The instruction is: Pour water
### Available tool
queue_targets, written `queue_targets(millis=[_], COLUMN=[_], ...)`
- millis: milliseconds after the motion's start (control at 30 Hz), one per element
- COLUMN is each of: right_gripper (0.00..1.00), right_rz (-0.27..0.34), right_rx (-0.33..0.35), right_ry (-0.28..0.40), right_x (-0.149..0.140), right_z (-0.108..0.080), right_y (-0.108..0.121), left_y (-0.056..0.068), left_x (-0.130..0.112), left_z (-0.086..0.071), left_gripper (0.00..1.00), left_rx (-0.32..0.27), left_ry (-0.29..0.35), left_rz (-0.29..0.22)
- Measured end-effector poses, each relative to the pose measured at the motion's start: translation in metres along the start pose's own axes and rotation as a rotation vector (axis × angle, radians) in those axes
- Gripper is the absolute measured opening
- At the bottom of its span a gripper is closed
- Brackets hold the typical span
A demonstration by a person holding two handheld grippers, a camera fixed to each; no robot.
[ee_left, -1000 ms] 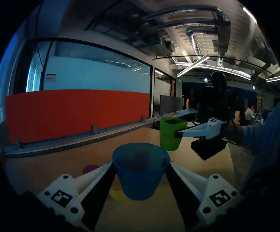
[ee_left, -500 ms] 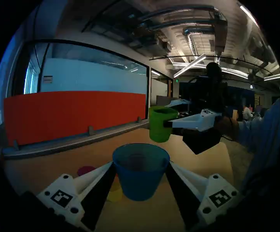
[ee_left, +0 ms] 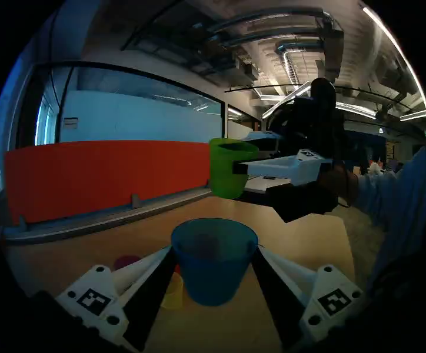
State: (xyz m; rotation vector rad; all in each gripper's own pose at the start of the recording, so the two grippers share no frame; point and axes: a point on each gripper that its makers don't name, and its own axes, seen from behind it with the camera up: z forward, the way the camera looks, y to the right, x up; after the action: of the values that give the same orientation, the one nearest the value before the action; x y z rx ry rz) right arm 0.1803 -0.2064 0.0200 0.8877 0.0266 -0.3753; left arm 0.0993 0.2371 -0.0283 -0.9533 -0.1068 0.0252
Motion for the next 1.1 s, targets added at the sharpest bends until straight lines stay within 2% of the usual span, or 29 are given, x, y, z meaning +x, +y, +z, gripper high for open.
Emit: queue_targets(millis=[567,1100], right_gripper=[0.91,0.9], right_rz=[-0.222,-0.433], right_rx=[-0.003,-0.019], right_ry=[0.029,0.035], right_x=[0.039,0.058], right_z=[0.019,0.038], right_y=[0.015,0.025], left_y=[0.001,0.001], left_x=[0.005,0.008], left_z=[0.006,0.007], left_gripper=[0.86,0.86], left_rx=[0.0,-0.004], left_ry=[0.004,0.008], left_rz=[0.002,0.0])
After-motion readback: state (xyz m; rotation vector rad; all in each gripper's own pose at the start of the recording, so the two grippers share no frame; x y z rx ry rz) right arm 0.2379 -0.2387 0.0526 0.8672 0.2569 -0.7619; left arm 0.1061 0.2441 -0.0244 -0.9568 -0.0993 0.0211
